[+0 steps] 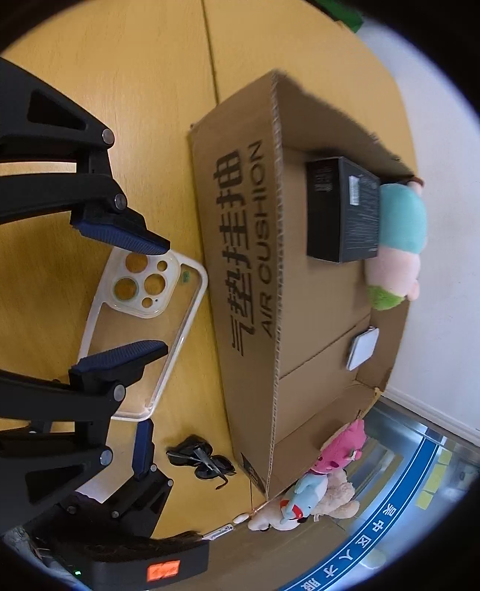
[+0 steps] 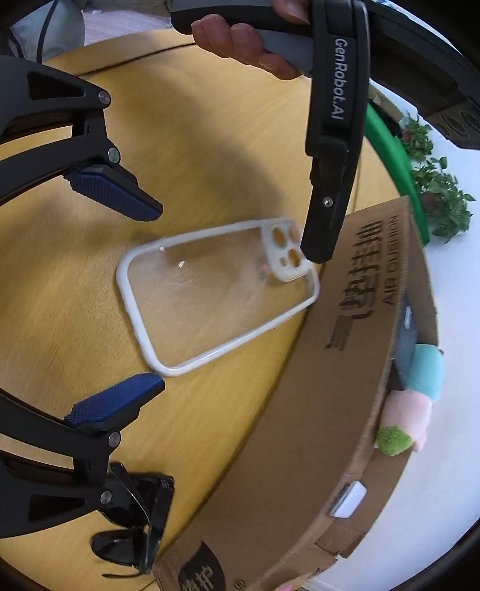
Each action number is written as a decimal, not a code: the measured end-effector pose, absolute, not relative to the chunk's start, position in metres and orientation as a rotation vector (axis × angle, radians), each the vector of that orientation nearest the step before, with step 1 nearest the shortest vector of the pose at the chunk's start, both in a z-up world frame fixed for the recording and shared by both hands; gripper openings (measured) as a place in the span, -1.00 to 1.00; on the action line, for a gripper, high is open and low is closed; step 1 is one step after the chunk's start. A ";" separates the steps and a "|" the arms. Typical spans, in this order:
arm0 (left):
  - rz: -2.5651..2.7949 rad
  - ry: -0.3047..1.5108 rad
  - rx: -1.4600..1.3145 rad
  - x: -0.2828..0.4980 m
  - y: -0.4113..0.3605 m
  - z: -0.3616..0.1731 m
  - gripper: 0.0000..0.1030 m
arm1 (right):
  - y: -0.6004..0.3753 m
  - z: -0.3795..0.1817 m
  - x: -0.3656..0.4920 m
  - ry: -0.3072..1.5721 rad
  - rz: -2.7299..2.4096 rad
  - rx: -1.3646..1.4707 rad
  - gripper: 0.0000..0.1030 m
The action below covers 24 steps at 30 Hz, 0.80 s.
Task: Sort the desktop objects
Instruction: 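Move the left gripper down to the clear phone case on the table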
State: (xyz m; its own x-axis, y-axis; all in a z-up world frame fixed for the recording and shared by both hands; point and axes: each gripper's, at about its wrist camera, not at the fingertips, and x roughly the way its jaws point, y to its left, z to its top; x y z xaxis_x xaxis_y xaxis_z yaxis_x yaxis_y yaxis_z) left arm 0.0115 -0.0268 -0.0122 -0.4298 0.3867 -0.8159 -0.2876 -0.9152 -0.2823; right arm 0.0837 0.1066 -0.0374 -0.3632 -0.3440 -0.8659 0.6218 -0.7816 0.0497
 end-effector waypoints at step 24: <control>2.275 -0.062 -1.450 0.000 -0.024 -0.032 -0.04 | 0.147 -0.030 0.096 0.283 -2.166 1.284 0.50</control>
State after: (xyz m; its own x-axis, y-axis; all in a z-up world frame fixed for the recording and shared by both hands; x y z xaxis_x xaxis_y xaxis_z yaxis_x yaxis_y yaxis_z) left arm 0.0005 -0.0245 -0.0315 -0.3538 0.3846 -0.8526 -0.3377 -0.9026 -0.2671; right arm 0.0961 0.1471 -0.0298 -0.3530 -0.3849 -0.8528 0.5914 -0.7981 0.1155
